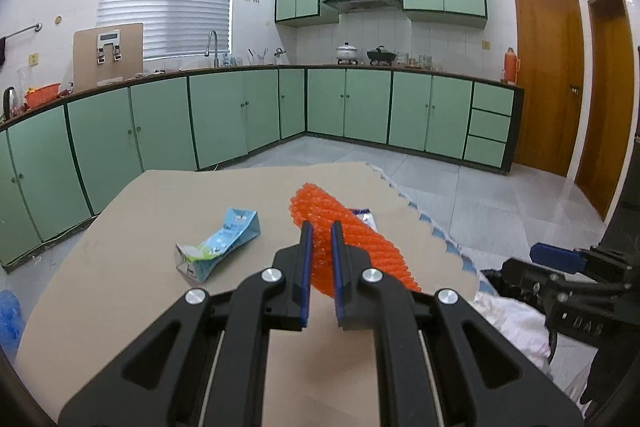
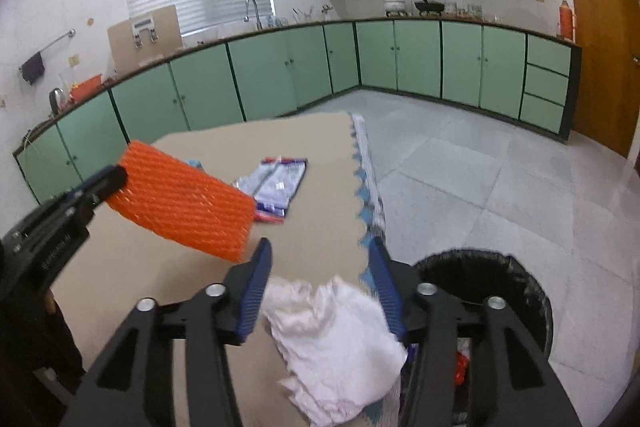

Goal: Collect trash
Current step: 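Lift the net and tissue and carry them toward the black bin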

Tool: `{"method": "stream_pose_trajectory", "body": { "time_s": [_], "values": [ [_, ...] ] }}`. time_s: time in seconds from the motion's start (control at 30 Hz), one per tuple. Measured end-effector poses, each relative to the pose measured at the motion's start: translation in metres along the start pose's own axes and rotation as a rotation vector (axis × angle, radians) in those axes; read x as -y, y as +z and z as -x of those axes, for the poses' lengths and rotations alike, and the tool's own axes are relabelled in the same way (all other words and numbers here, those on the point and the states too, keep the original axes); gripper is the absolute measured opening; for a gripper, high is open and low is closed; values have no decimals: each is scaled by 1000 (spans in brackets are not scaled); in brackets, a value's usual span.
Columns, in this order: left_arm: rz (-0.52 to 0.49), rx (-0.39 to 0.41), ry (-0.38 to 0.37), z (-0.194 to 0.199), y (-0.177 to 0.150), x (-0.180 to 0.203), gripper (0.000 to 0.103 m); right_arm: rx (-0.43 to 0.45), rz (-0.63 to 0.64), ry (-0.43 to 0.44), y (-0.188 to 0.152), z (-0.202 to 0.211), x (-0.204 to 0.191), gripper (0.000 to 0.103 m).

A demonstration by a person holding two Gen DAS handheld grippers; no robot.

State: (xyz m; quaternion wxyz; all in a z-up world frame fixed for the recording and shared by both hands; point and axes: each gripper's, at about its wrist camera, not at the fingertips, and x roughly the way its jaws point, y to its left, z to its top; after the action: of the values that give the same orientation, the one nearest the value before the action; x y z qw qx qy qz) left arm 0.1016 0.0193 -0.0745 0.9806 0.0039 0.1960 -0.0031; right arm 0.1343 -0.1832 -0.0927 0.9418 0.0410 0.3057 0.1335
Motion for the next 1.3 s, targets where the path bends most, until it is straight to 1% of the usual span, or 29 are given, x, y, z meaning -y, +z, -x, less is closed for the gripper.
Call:
{"method": "stream_pose_trajectory", "body": {
  "time_s": [0.03, 0.17, 0.3, 0.47, 0.6, 0.67, 0.7, 0.73, 0.87, 1.07, 1.3],
  "values": [
    [0, -6, 0, 0, -3, -1, 8, -2, 0, -2, -4, -1, -1, 60],
    [3, -14, 11, -1, -9, -7, 8, -24, 46, -29, -20, -6, -9, 63],
    [-2, -14, 18, -2, -9, -8, 8, -55, 31, -30, -34, -16, -8, 64],
    [-1, -22, 19, -3, -12, -9, 8, -77, 12, -28, -41, -23, -4, 62],
    [-1, -32, 20, -5, -14, -8, 8, -107, -9, 3, -46, -31, -2, 39],
    [-3, -34, 20, -5, -15, -7, 8, -103, -13, 17, -46, -30, -1, 27],
    [-2, -35, 19, -5, -15, -7, 8, -102, -9, 25, -45, -29, -2, 19],
    [-2, -35, 20, -5, -15, -7, 8, -97, -6, 31, -43, -27, -2, 15],
    [-2, -34, 19, -5, -14, -7, 8, -64, -9, 51, -33, -17, -4, 11],
    [-5, -23, 4, -2, -10, -2, 8, 5, -16, 62, -12, 5, -5, 11],
    [-11, 11, -41, 4, -1, 10, 8, 72, -16, 46, 8, 26, -1, 11]
  ]
}}
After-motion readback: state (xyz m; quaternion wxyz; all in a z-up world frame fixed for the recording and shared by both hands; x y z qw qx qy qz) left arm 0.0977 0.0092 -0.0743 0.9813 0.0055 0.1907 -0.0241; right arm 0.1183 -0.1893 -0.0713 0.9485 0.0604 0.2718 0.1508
